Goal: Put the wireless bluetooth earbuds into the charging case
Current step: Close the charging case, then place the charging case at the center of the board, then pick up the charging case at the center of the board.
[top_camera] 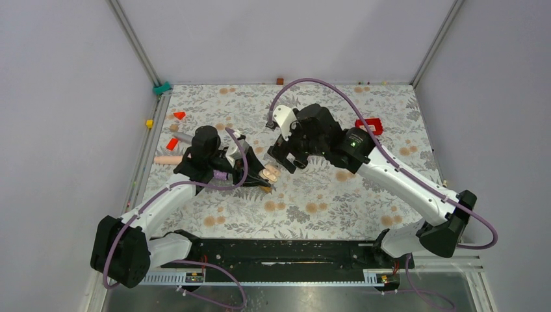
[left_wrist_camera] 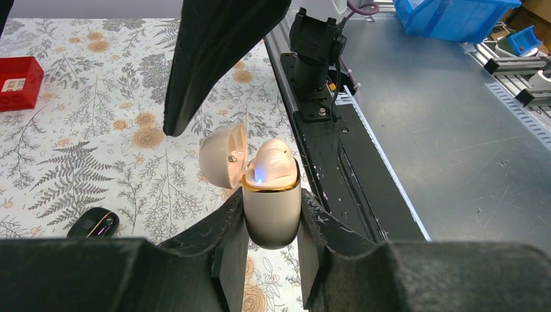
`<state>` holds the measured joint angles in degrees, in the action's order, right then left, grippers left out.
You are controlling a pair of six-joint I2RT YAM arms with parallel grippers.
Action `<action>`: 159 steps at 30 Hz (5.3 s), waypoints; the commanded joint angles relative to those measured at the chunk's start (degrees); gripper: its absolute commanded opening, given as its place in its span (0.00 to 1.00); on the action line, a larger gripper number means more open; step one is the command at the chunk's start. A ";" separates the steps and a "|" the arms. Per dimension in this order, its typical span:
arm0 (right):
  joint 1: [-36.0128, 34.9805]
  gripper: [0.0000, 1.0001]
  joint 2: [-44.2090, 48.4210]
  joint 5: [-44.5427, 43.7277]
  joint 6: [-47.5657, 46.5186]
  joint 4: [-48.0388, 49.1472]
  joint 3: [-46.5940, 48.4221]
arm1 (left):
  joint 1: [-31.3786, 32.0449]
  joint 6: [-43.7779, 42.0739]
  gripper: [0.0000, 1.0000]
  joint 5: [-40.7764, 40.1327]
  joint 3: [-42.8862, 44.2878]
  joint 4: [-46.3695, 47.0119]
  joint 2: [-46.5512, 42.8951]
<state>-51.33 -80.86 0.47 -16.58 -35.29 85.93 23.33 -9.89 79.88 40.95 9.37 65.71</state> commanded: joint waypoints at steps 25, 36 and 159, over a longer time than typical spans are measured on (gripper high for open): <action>2.51 1.00 5.28 12.77 0.54 -3.26 2.65 | 0.31 4.61 0.00 -9.36 2.07 6.51 1.27; 10.65 1.00 18.53 -7.24 -5.72 3.24 -3.84 | 0.22 -8.43 0.00 -18.93 24.81 -26.44 20.06; 11.08 0.99 -33.30 -17.88 1.80 -14.68 6.76 | -35.55 -29.96 0.99 -14.25 19.93 -63.13 7.61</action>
<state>-40.40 -118.17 -18.83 -13.32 -51.66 93.69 -11.79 -38.50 62.83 61.25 -54.39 74.37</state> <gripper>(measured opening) 0.993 0.985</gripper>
